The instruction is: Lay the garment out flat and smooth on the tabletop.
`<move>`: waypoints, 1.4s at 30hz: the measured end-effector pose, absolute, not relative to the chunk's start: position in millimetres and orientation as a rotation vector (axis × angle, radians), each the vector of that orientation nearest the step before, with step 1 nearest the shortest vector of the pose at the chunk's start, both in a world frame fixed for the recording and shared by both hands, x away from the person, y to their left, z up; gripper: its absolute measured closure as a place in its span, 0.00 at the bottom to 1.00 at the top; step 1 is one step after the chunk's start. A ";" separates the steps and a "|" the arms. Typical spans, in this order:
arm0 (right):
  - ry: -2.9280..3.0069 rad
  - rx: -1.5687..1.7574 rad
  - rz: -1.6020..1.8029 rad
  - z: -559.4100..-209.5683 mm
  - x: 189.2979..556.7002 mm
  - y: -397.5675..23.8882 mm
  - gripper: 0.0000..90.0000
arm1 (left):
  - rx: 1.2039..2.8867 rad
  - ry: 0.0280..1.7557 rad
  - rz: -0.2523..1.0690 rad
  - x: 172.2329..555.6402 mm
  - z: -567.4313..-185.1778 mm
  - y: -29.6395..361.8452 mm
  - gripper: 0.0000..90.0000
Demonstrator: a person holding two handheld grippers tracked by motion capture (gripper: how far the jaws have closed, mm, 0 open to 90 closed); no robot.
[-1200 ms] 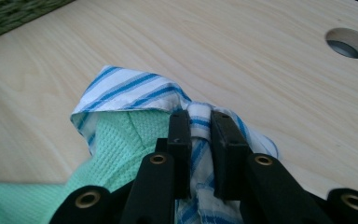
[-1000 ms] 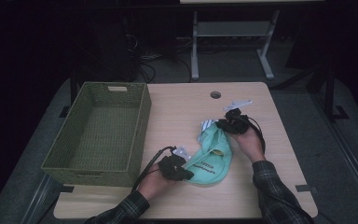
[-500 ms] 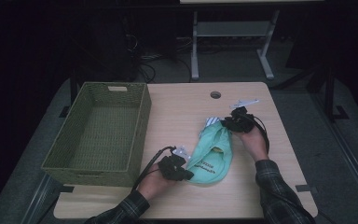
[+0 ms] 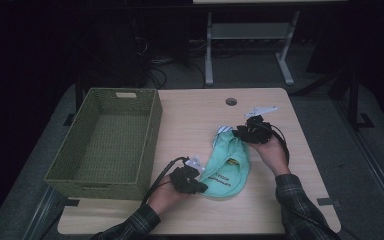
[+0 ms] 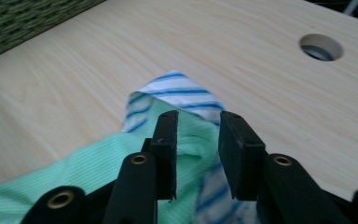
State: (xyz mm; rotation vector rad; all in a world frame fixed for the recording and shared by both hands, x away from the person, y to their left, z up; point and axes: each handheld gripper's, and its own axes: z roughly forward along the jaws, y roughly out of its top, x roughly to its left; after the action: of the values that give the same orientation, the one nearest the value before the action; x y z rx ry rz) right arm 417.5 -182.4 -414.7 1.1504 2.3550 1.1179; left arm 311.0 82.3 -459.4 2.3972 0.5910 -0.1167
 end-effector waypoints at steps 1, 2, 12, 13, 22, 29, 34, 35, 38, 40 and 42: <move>2.365 1.151 1.120 -415.3 416.6 -180.5 0.76 | 2.398 0.590 -0.117 311.1 -459.4 82.3 0.99; 2.374 1.150 1.120 -416.3 416.2 -177.7 0.76 | 2.401 0.591 -0.116 311.0 -459.3 82.4 0.99; 2.475 1.145 1.092 -442.3 418.8 -156.8 0.76 | 2.398 0.599 -0.121 310.5 -459.2 82.2 0.99; 2.479 1.149 1.089 -443.2 418.8 -155.2 0.76 | 2.398 0.599 -0.121 310.5 -459.2 82.2 0.99; 2.489 1.137 1.061 -449.8 425.3 -140.9 0.94 | 2.403 0.595 -0.118 310.5 -459.0 82.2 0.99; 2.481 1.123 1.092 -443.2 426.0 -136.6 0.99 | 2.404 0.591 -0.117 310.7 -459.1 82.2 0.99; 2.460 1.112 1.115 -432.5 428.7 -128.6 0.99 | 2.411 0.582 -0.115 311.3 -458.8 82.5 0.99; 2.455 1.112 1.122 -431.7 430.3 -126.5 0.99 | 2.409 0.584 -0.116 311.1 -458.8 82.4 0.99; 2.456 1.120 1.122 -433.2 436.1 -119.7 0.99 | 2.404 0.588 -0.121 310.8 -459.0 82.2 0.99; 2.463 1.123 1.117 -437.6 440.0 -114.7 0.99 | 2.403 0.584 -0.121 311.2 -459.1 82.4 0.99; 2.465 1.131 1.123 -442.4 442.9 -109.3 0.99 | 2.406 0.582 -0.124 311.3 -459.0 82.6 0.99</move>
State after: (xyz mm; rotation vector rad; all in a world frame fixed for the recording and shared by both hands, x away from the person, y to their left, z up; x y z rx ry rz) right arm 442.9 -109.3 -442.4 1.1310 2.4653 1.1231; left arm 311.3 82.6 -459.0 2.4059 0.5821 -0.1239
